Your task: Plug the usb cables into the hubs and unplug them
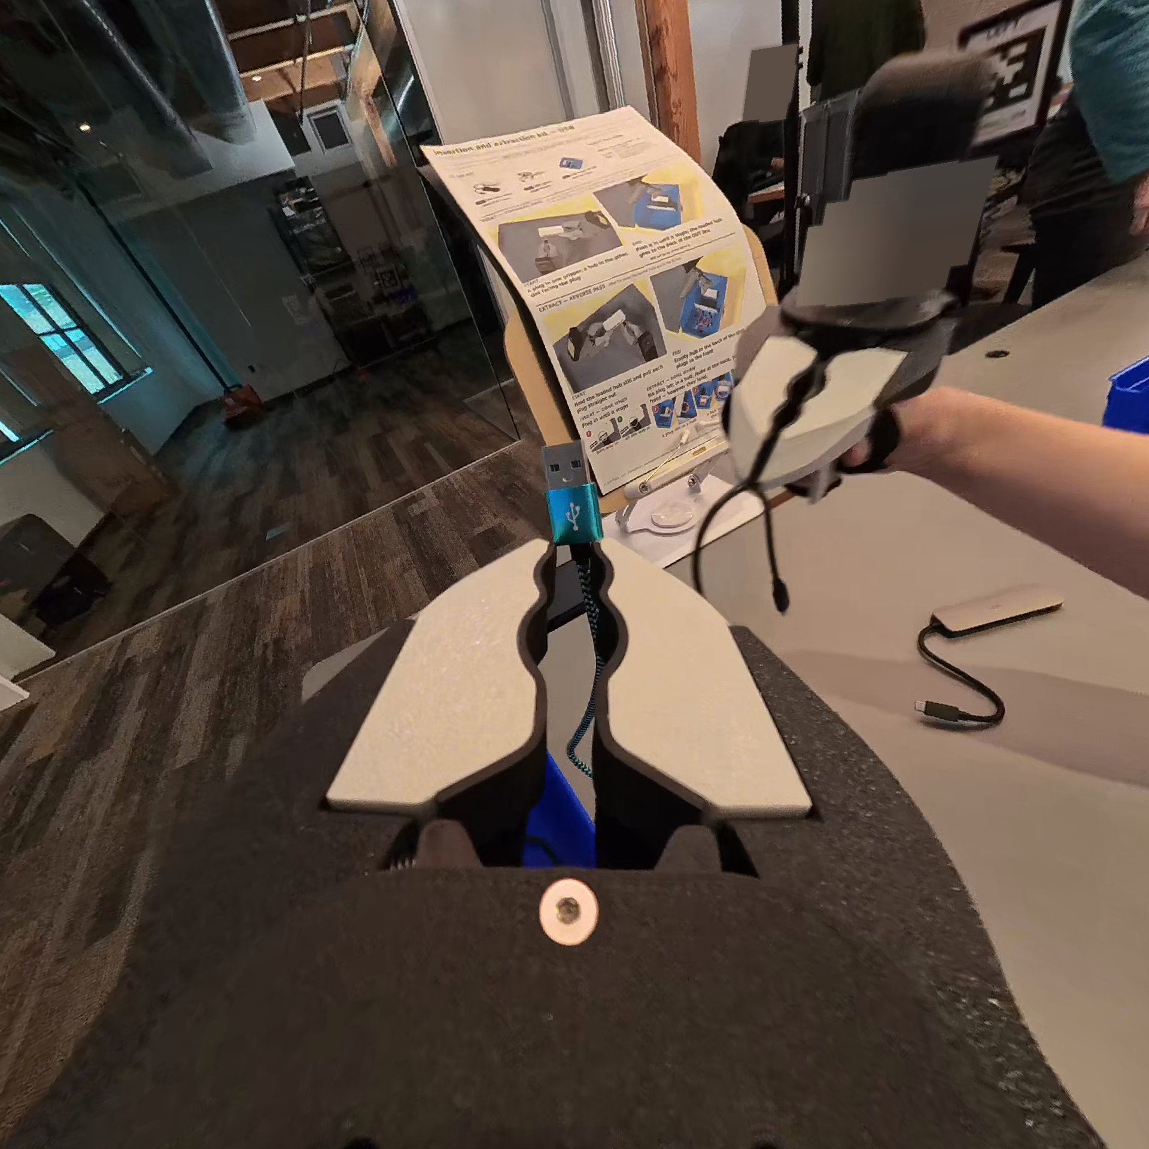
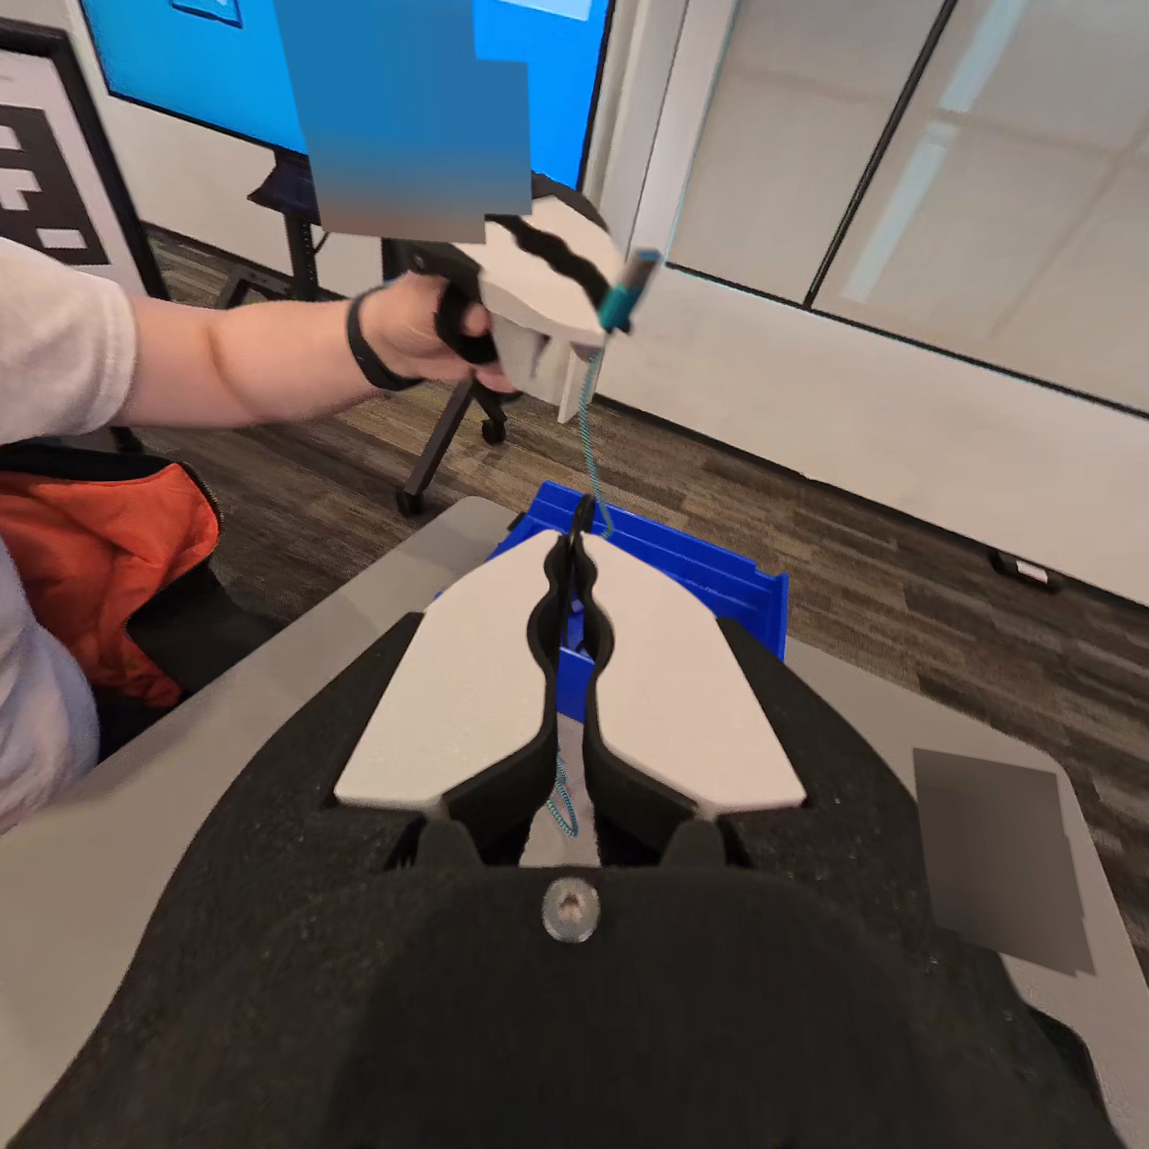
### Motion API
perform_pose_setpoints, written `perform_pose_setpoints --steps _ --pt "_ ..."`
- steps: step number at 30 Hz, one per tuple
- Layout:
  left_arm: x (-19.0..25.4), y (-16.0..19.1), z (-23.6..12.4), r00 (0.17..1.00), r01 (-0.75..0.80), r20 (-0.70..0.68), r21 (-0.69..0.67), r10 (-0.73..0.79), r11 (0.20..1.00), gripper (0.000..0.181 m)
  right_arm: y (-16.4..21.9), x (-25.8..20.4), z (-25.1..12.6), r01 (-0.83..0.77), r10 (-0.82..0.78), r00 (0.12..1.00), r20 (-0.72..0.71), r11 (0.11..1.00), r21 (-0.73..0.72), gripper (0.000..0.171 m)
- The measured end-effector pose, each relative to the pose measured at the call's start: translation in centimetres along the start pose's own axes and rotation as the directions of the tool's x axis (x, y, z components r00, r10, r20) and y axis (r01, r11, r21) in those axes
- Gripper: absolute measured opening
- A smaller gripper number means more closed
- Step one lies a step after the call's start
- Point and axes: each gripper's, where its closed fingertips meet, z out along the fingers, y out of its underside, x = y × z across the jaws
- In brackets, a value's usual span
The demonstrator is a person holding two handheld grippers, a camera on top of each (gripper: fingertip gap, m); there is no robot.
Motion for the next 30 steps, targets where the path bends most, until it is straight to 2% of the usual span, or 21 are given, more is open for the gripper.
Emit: perform_pose_setpoints --steps 5,11,15,18,21,25,28,30 --pt "0.4 -0.4 -2.2 0.999 -0.011 0.032 0.017 0.01 1.0 0.009 2.0 3.9 4.4 -0.096 0.096 0.994 -0.057 0.995 -0.002 0.001" --pt "0.9 -0.2 -4.9 0.999 -0.005 0.054 0.021 0.004 1.0 0.009 3.6 6.3 12.5 -0.224 0.224 0.975 -0.009 0.975 0.009 0.001" --pt "1.1 -0.2 -6.3 0.998 -0.011 0.065 0.017 0.01 1.0 0.01 7.3 5.8 17.5 -0.334 0.337 0.941 0.03 0.939 -0.083 0.001" --pt "1.3 -0.2 -7.0 0.998 -0.012 0.064 0.018 0.011 1.0 0.01 11.3 4.4 19.9 -0.382 0.396 0.918 0.036 0.903 -0.199 0.001" --pt "1.6 -0.1 -7.2 0.998 -0.017 0.059 0.018 0.016 1.0 0.01 13.9 3.3 20.8 -0.407 0.427 0.904 0.017 0.873 -0.27 0.001" --pt "2.1 0.3 -7.1 0.998 -0.023 0.053 0.014 0.023 1.0 0.01 14.5 2.6 20.5 -0.434 0.454 0.891 0.011 0.858 -0.275 0.004" --pt "2.6 0.8 -6.7 0.999 -0.022 0.042 0.0 0.022 1.0 0.01 13.1 2.3 18.5 -0.399 0.408 0.913 0.003 0.894 -0.206 0.015" --pt "3.1 1.3 -6.0 0.999 -0.032 0.029 -0.021 0.033 0.999 0.009 10.7 1.6 16.1 -0.355 0.358 0.934 0.008 0.928 -0.117 0.024"
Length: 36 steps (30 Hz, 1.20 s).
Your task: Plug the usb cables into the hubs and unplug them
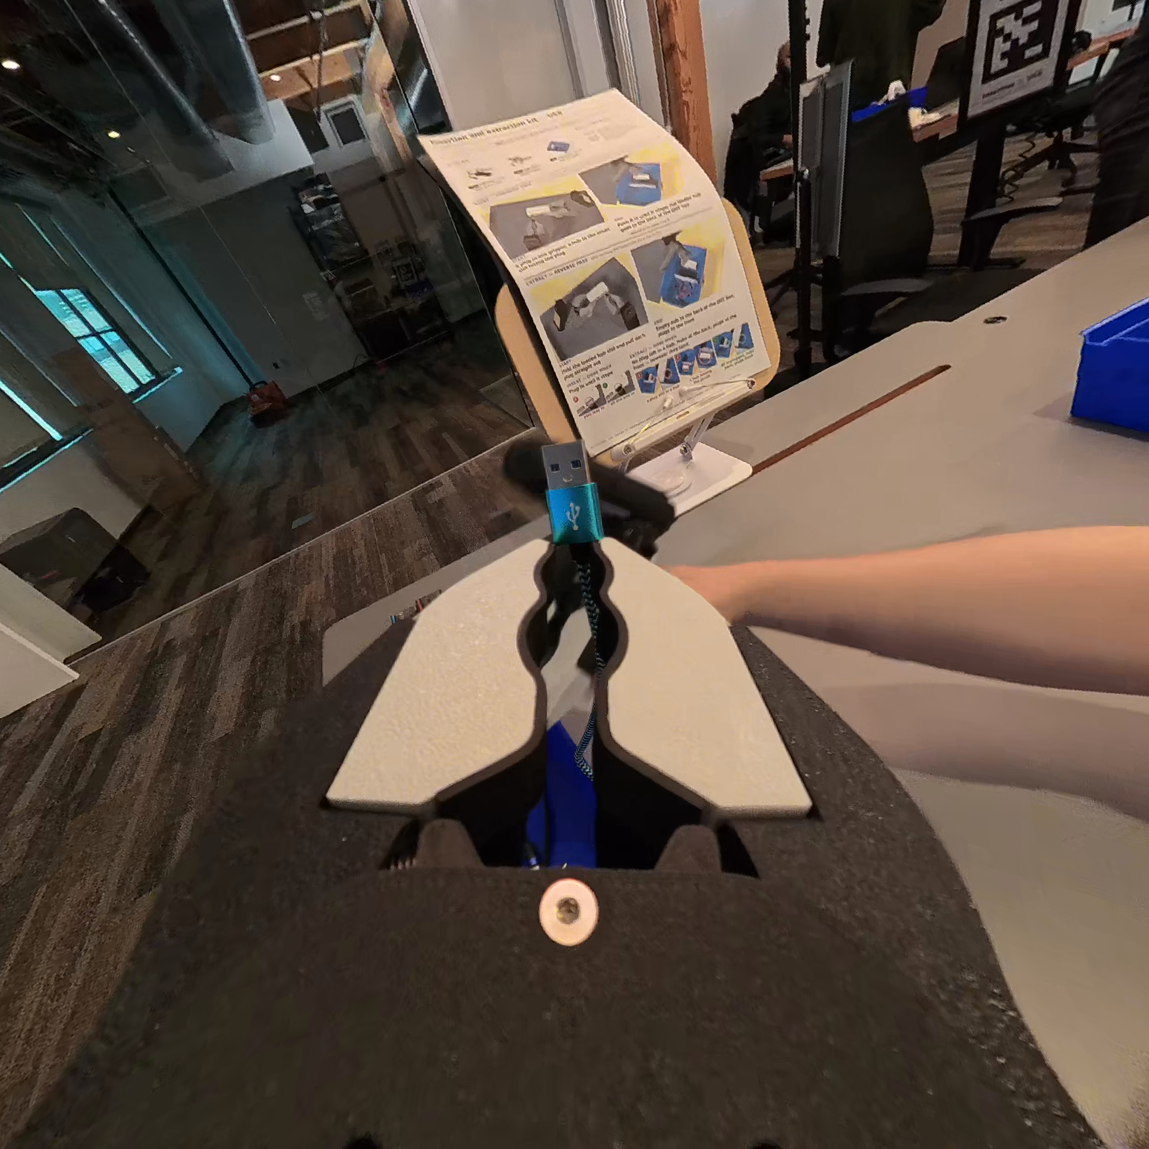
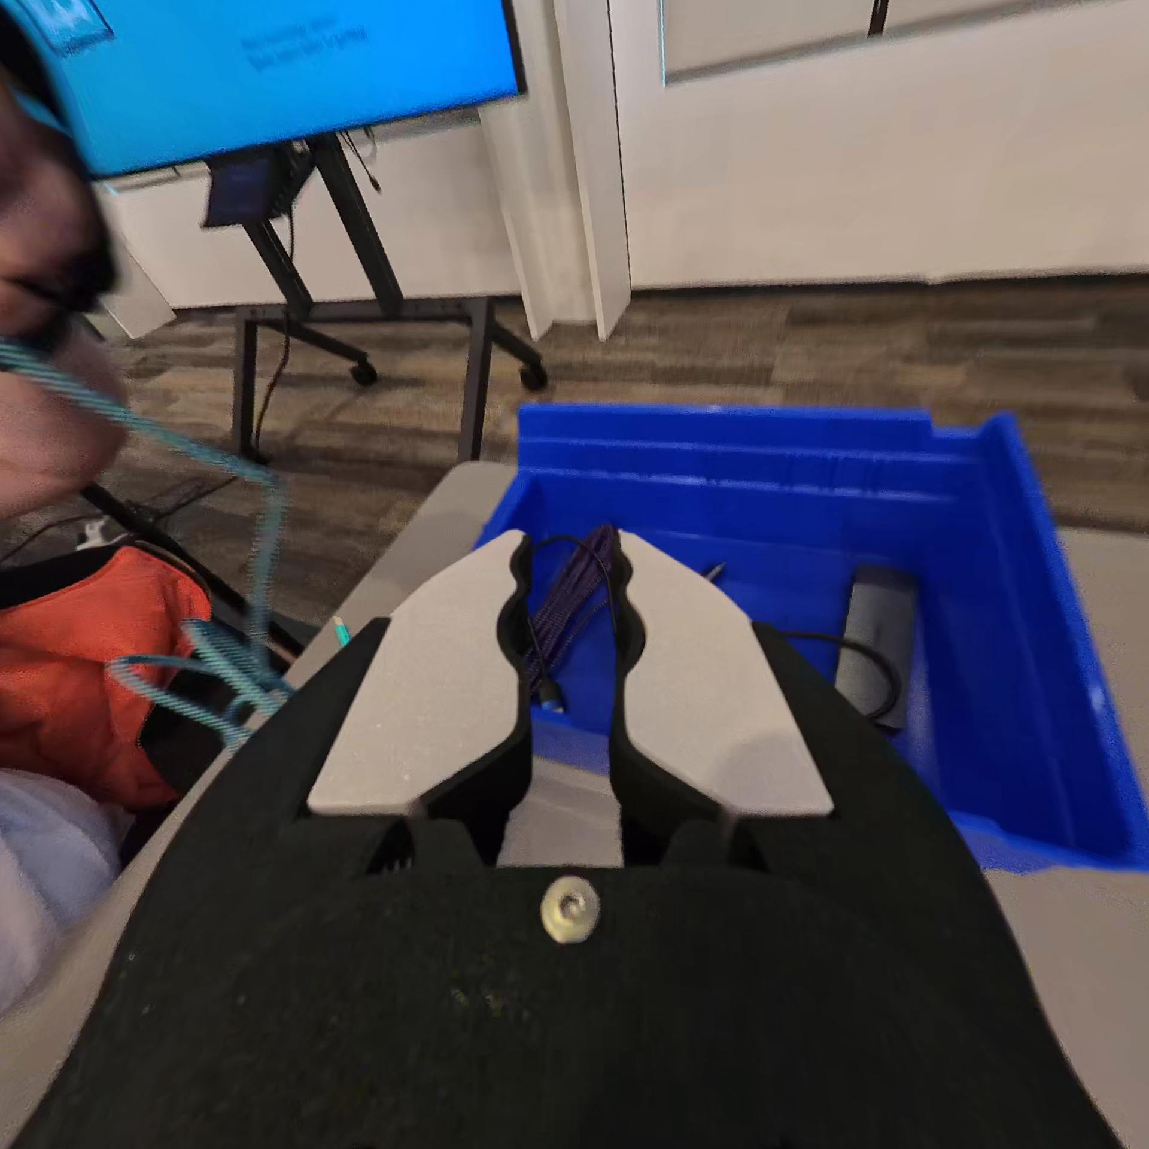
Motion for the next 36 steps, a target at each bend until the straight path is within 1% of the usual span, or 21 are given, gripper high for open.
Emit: perform_pose_setpoints --steps 3,5,7,9,11,12,14,16,18,19,20,21,25,28,29,31,33,35,36 --pt "1.5 0.7 1.5 0.999 -0.019 -0.046 -0.03 0.018 0.999 0.009 -2.9 -3.4 -5.6 0.109 -0.108 0.994 -0.011 0.984 0.143 0.026" --pt "3.0 1.1 2.7 0.995 -0.029 -0.092 -0.044 0.024 0.999 0.01 -4.2 -6.4 -9.4 0.208 -0.21 0.978 -0.007 0.96 0.187 0.024" --pt "4.7 1.3 4.2 0.989 -0.036 -0.143 -0.048 0.029 0.998 0.01 -4.8 -8.6 -12.7 0.345 -0.338 0.939 -0.066 0.926 0.153 0.024" --pt "6.6 1.5 5.8 0.98 -0.042 -0.197 -0.05 0.031 0.998 0.01 -4.7 -10.1 -15.2 0.474 -0.464 0.876 -0.13 0.878 0.065 0.024" --pt "8.7 1.8 7.5 0.968 -0.048 -0.25 -0.053 0.033 0.997 0.01 -4.2 -10.9 -17.3 0.537 -0.535 0.831 -0.151 0.843 -0.027 0.029" --pt "9.8 1.9 8.2 0.961 -0.053 -0.273 -0.056 0.036 0.997 0.009 -3.8 -11.2 -18.2 0.536 -0.539 0.83 -0.147 0.842 -0.06 0.03" --pt "11.7 2.2 9.6 0.949 -0.069 -0.31 -0.056 0.048 0.996 0.009 -3.0 -11.6 -19.7 0.491 -0.501 0.857 -0.121 0.865 -0.105 0.03" --pt "13.5 2.5 10.6 0.936 -0.08 -0.348 -0.053 0.057 0.995 0.005 -1.9 -11.7 -20.8 0.465 -0.484 0.869 -0.107 0.871 -0.158 0.03" --pt "14.9 2.6 11.5 0.926 -0.076 -0.375 -0.055 0.05 0.996 0.005 -0.7 -12.6 -21.5 0.454 -0.469 0.882 -0.05 0.872 -0.184 0.029" --pt "15.5 2.7 11.9 0.921 -0.07 -0.386 -0.057 0.043 0.996 0.005 -0.3 -12.7 -21.7 0.446 -0.462 0.886 -0.042 0.873 -0.196 0.026" --pt "15.9 2.8 12.4 0.918 -0.062 -0.396 -0.056 0.035 0.997 0.005 0.2 -12.2 -22.0 0.44 -0.463 0.884 -0.06 0.869 -0.228 0.018" --pt "16.3 3.1 12.8 0.915 -0.056 -0.403 -0.064 0.026 0.996 0.005 1.0 -11.9 -22.3 0.432 -0.462 0.885 -0.062 0.863 -0.263 0.017" --pt "17.9 4.5 14.2 0.895 -0.026 -0.446 -0.09 -0.017 0.996 0.005 3.1 -11.6 -23.4 0.399 -0.441 0.896 -0.06 0.855 -0.331 0.016" --pt "18.9 4.8 15.0 0.884 -0.028 -0.467 -0.09 -0.017 0.996 0.005 4.7 -11.6 -24.3 0.361 -0.415 0.909 -0.047 0.838 -0.41 0.021" --pt "19.2 4.8 15.2 0.878 -0.032 -0.478 -0.092 -0.016 0.995 0.005 5.0 -11.4 -24.6 0.352 -0.412 0.91 -0.051 0.83 -0.433 0.017" --pt "19.7 4.9 15.6 0.875 -0.041 -0.484 -0.087 -0.007 0.995 0.005 5.2 -11.5 -25.0 0.34 -0.4 0.915 -0.045 0.827 -0.447 0.016" --pt "19.9 4.6 15.8 0.875 -0.033 -0.485 -0.066 -0.003 0.997 0.005 5.1 -11.6 -25.4 0.328 -0.386 0.921 -0.051 0.84 -0.431 0.015" --pt "20.0 4.2 15.8 0.881 -0.024 -0.472 -0.011 0.016 1.0 0.006 4.9 -11.7 -25.7 0.332 -0.385 0.921 -0.057 0.853 -0.404 0.015" --pt "19.7 4.0 15.9 0.895 -0.015 -0.446 0.021 0.023 1.0 0.014 4.7 -11.6 -25.8 0.334 -0.389 0.919 -0.064 0.855 -0.397 0.014"
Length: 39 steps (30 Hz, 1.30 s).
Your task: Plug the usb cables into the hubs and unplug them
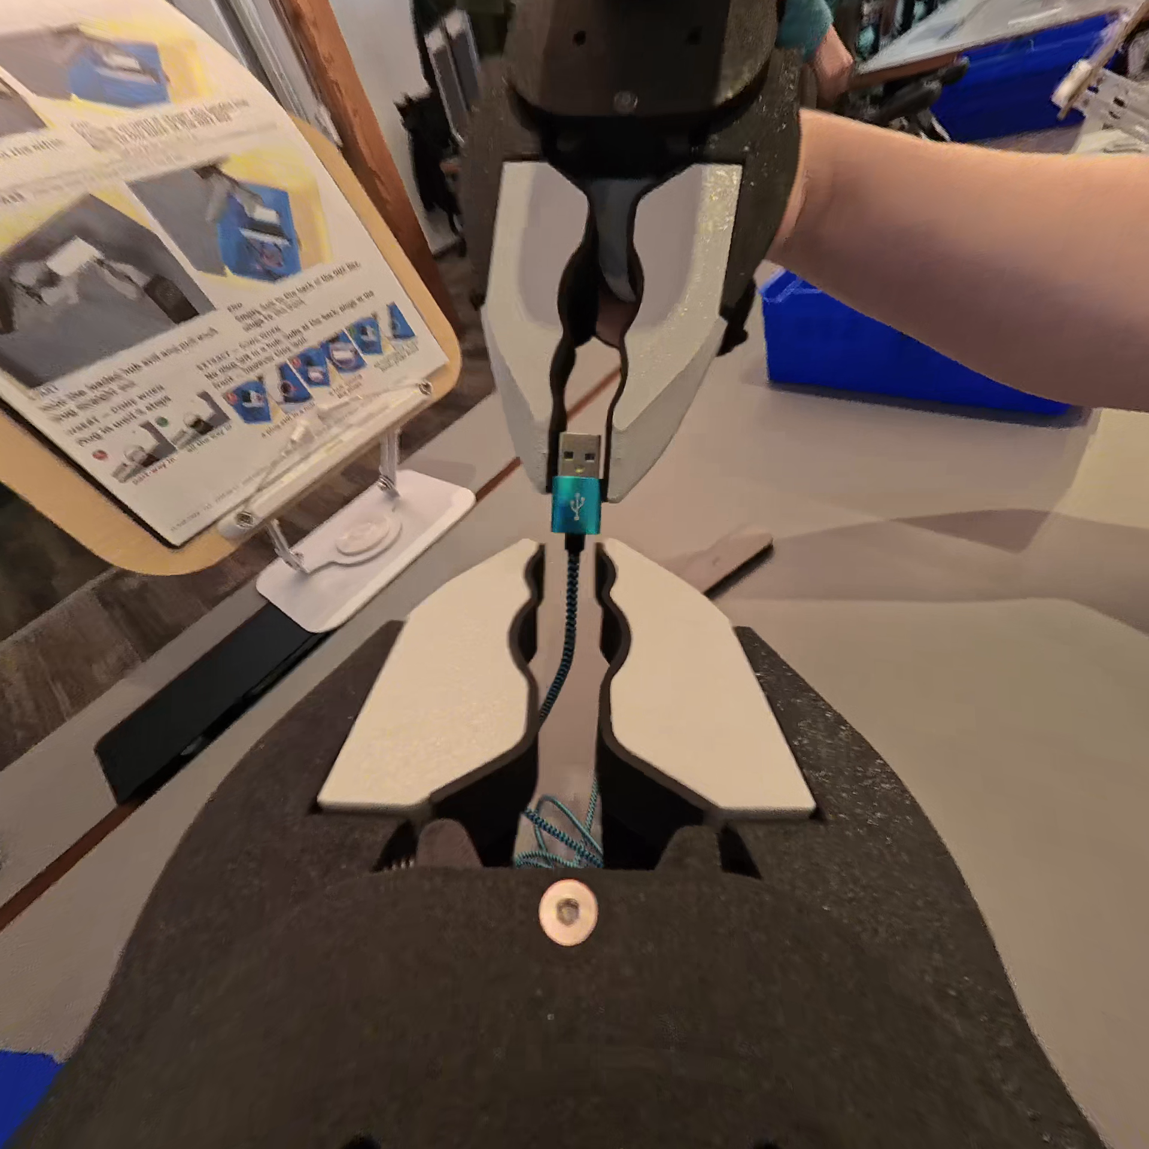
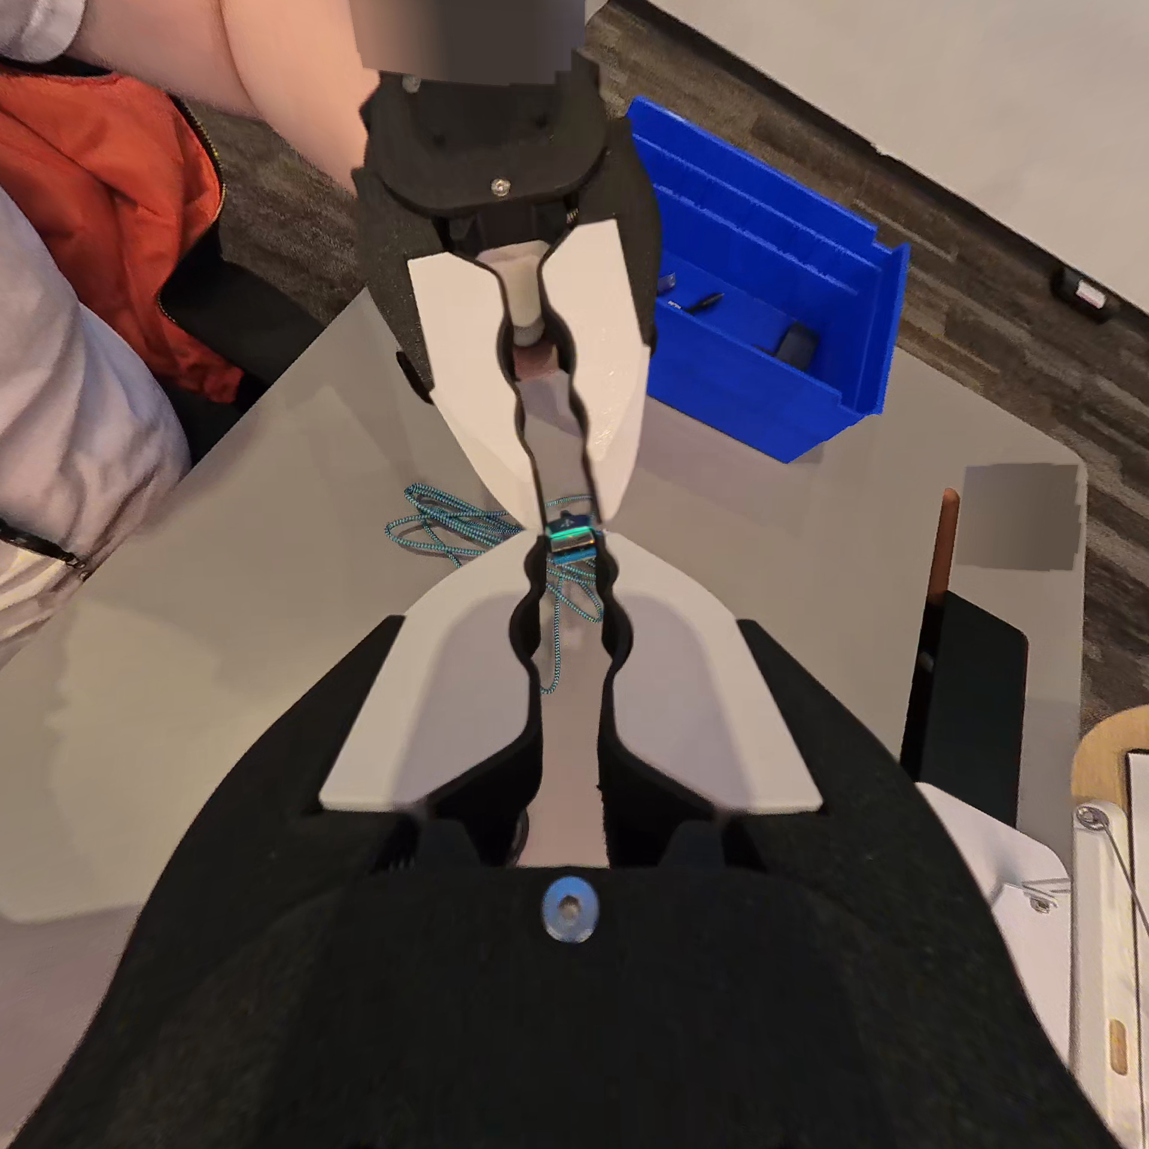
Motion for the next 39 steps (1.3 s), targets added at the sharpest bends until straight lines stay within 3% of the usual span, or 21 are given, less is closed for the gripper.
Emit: perform_pose_setpoints --steps 2,8,12,15,21,28,32,35,39 --pt "-0.6 -0.3 -0.3 0.998 -0.014 0.069 0.082 0.008 0.997 0.019 -0.2 0.1 -0.3 -0.002 0.002 1.0 -0.01 1.0 0.019 0.014" --pt "-1.3 -1.4 -2.3 0.975 0.051 0.168 0.455 -0.143 0.889 0.0 -0.7 0.3 -1.2 -0.029 0.032 0.999 -0.017 0.992 0.122 0.014" --pt "0.1 -0.5 -0.5 0.987 0.116 0.063 0.375 -0.15 0.92 0.017 -0.4 0.3 -1.4 -0.06 0.061 0.998 -0.002 0.983 0.173 0.014" --pt "0.1 -1.0 0.0 0.989 0.074 0.087 0.383 -0.116 0.921 0.027 -0.5 0.1 -1.6 -0.065 0.065 0.998 0.008 0.976 0.207 0.014" --pt "0.8 -2.8 0.5 0.992 0.027 0.099 0.459 -0.081 0.888 0.025 -1.3 -0.4 -2.5 -0.079 0.065 0.997 0.052 0.941 0.329 0.014" --pt "1.1 -3.4 1.4 0.99 0.052 0.083 0.51 -0.11 0.859 0.021 -1.1 -0.7 -3.1 -0.078 0.066 0.997 0.044 0.927 0.367 0.014" --pt "1.5 -3.1 2.2 0.991 0.068 0.066 0.495 -0.116 0.866 0.018 -1.1 -0.9 -3.4 -0.08 0.066 0.997 0.051 0.927 0.366 0.014" --pt "1.8 -3.2 2.2 0.993 0.074 0.044 0.501 -0.111 0.862 0.003 -0.7 -1.2 -3.7 -0.091 0.075 0.995 0.059 0.93 0.357 0.014" --pt "2.4 -2.5 2.9 0.997 0.072 0.008 0.399 -0.082 0.914 0.002 0.5 -1.5 -3.7 -0.099 0.089 0.995 0.045 0.942 0.322 0.014"
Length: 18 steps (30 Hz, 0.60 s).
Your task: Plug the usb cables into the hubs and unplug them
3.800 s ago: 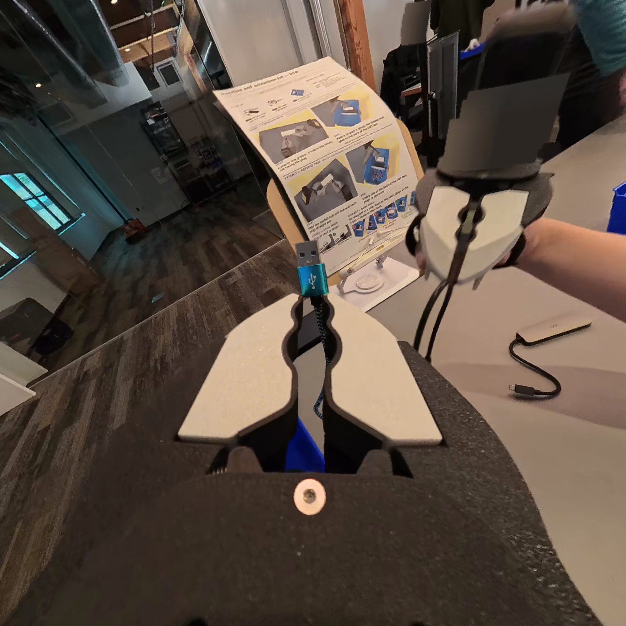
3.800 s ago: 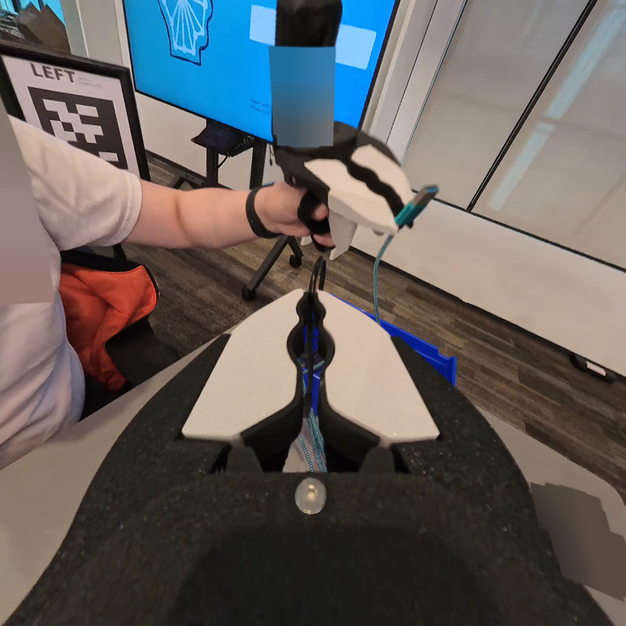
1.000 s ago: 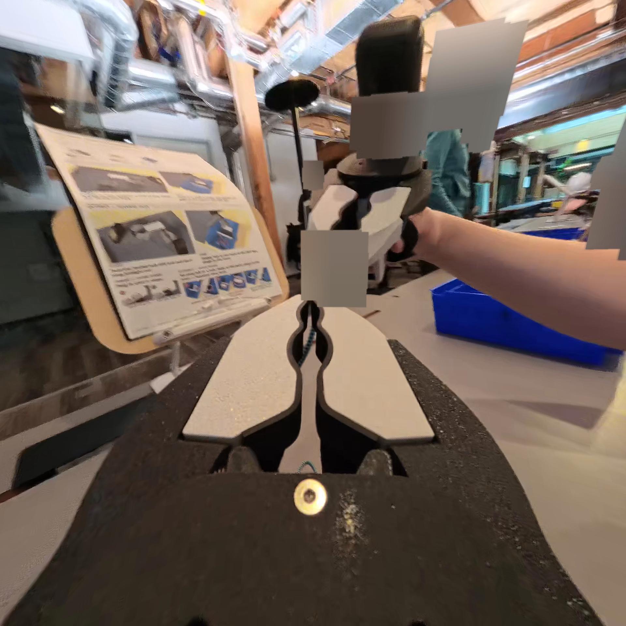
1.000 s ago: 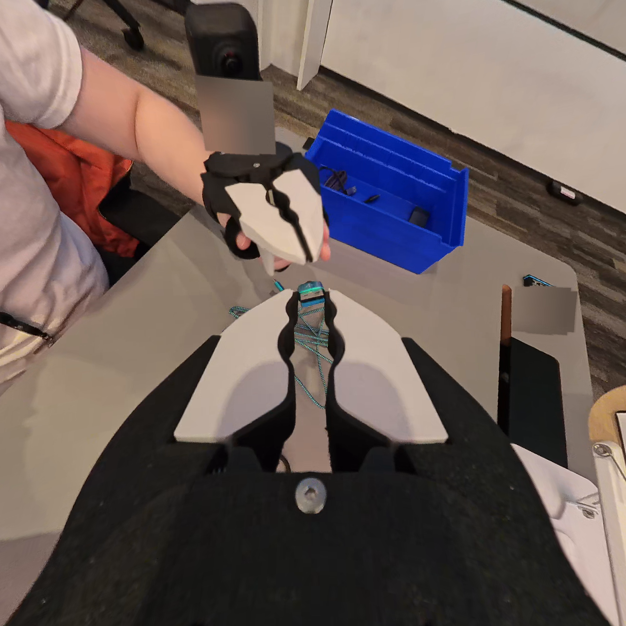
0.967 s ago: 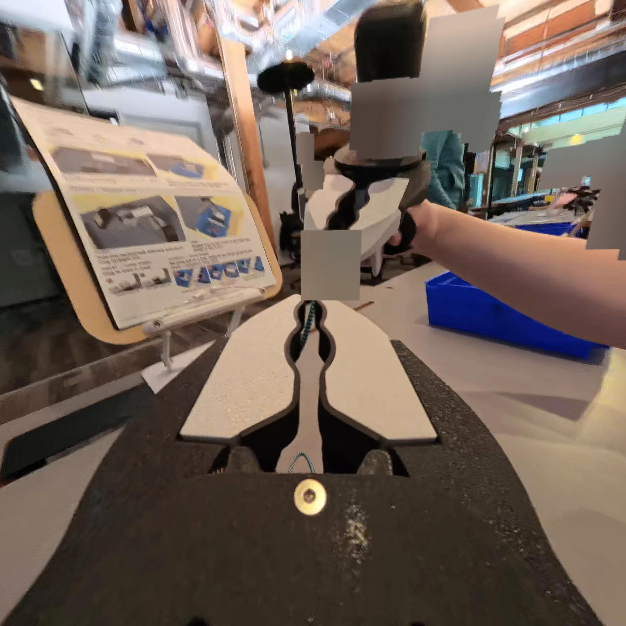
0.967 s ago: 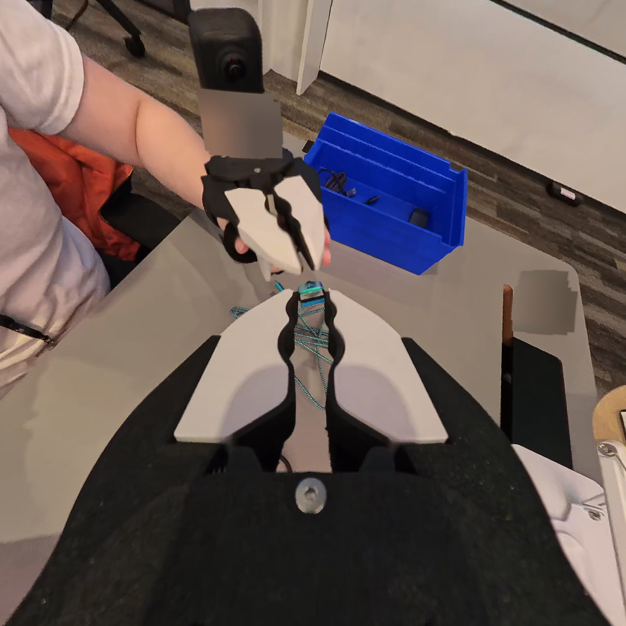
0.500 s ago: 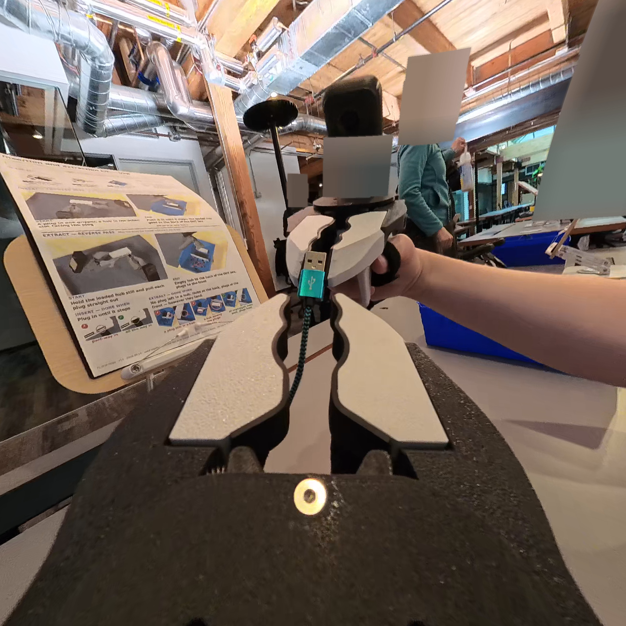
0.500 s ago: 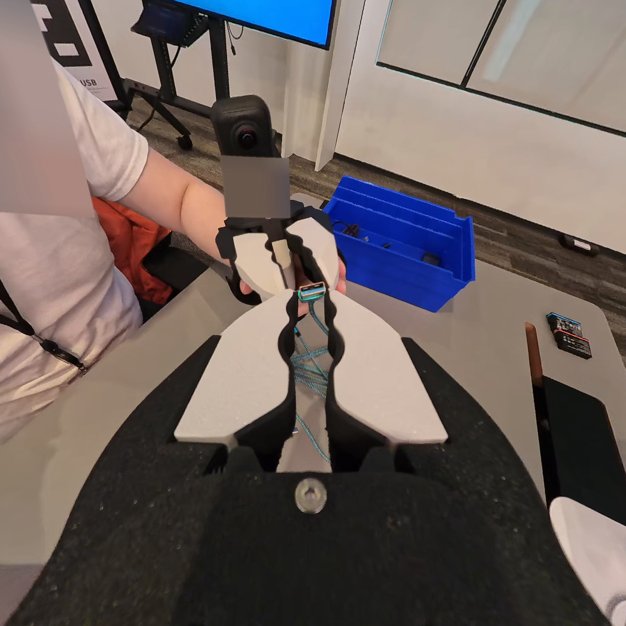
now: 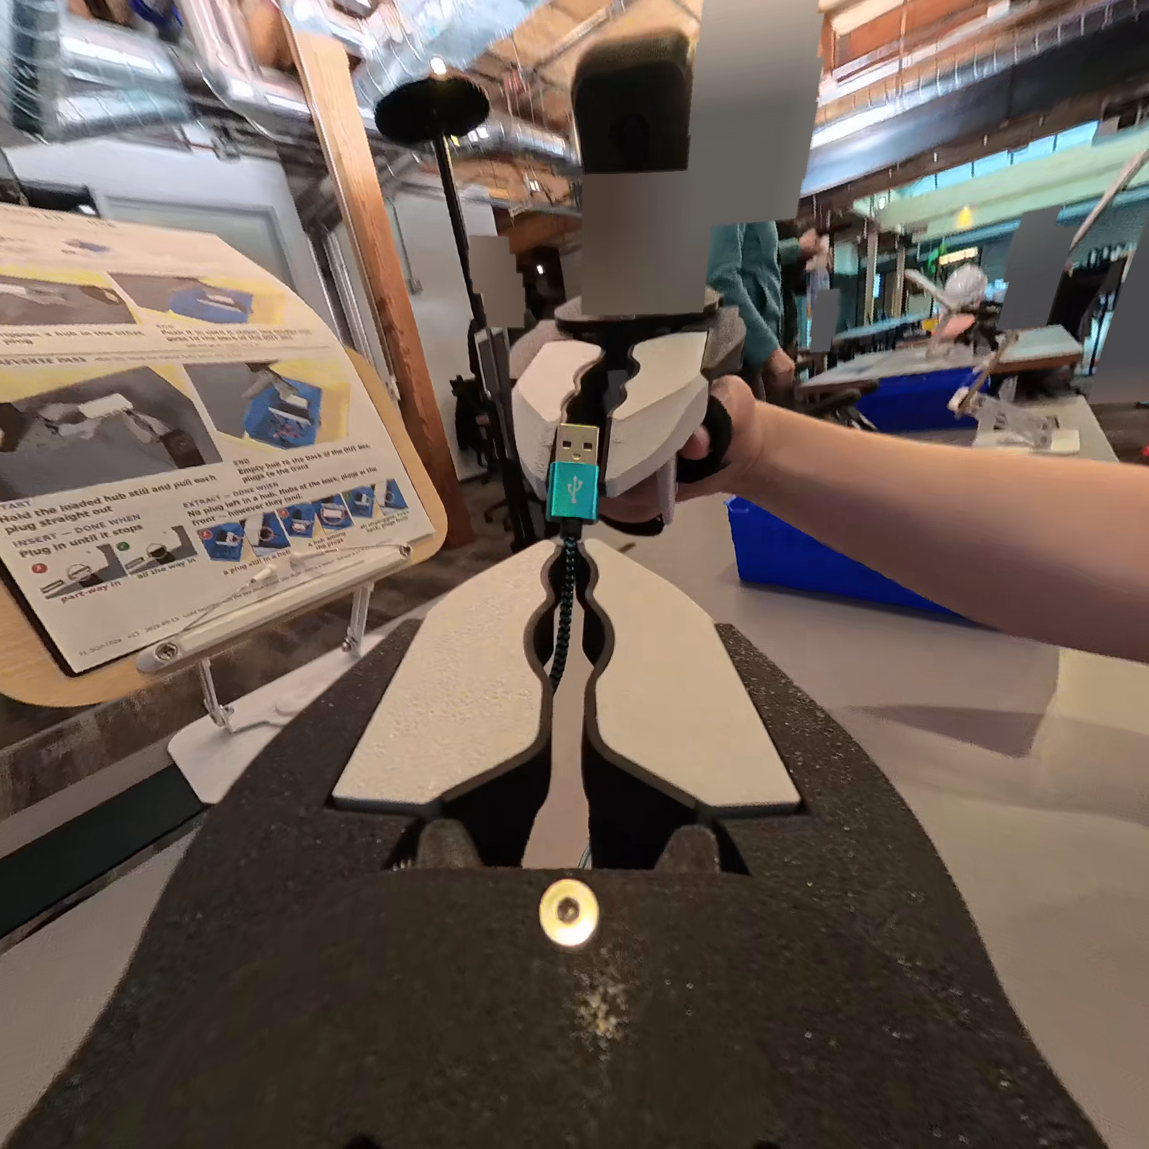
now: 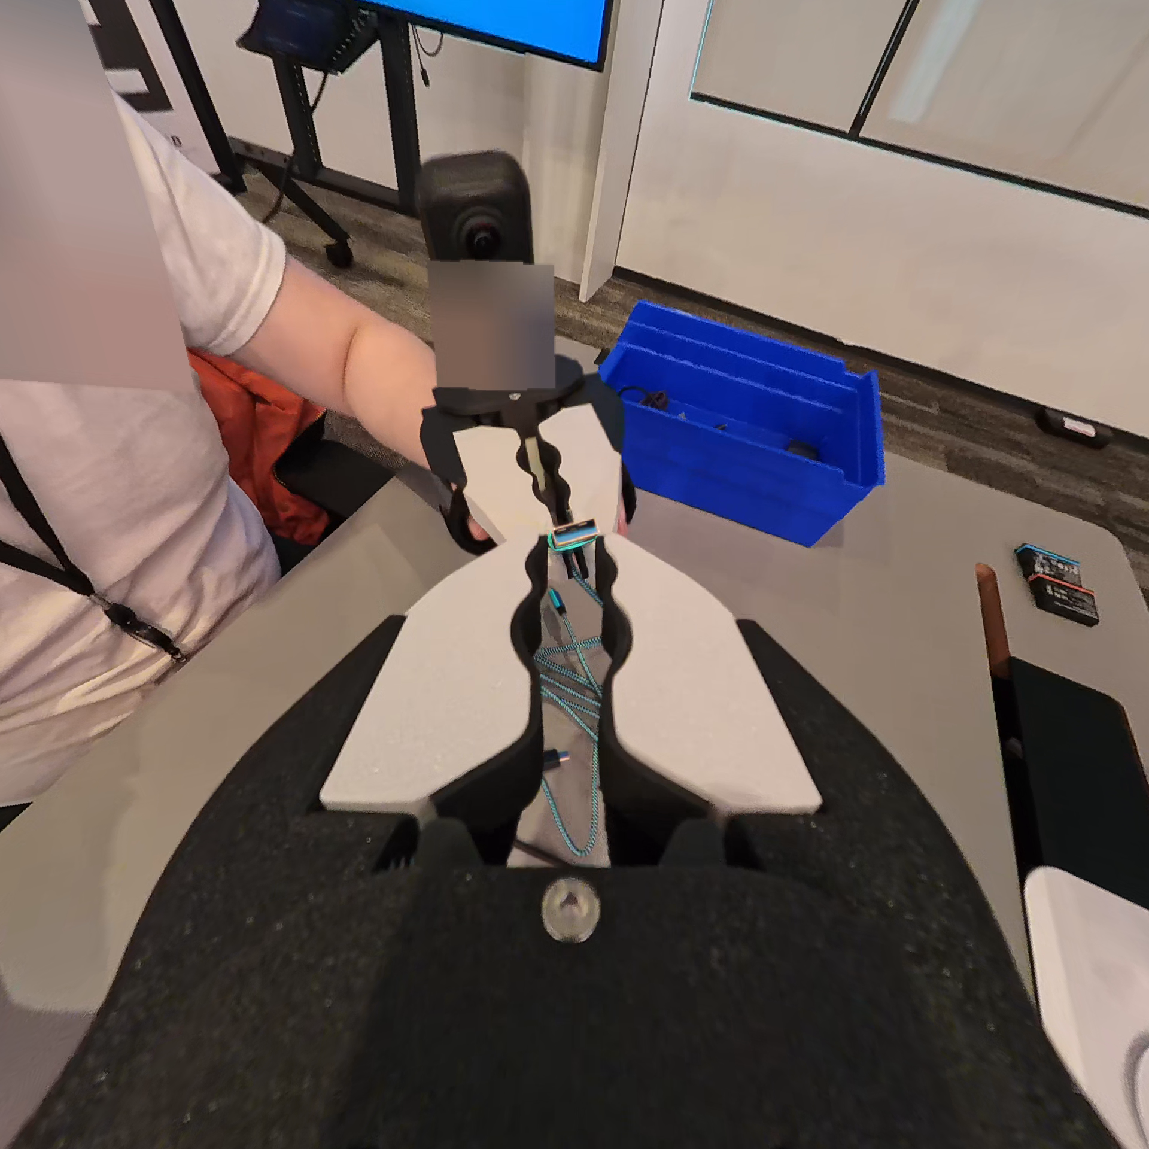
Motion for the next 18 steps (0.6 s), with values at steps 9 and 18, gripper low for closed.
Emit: perform_pose_setpoints --steps 9,18 --pt "0.2 0.7 -0.4 0.996 -0.059 -0.082 -0.178 0.045 0.982 0.002 -0.1 -0.1 -0.1 0.18 -0.204 0.971 -0.125 0.968 -0.177 0.028" --pt "1.2 0.3 -0.6 0.991 -0.054 -0.127 -0.172 0.032 0.984 0.002 -0.1 -0.9 0.1 0.305 -0.353 0.935 -0.036 0.851 -0.427 0.023"
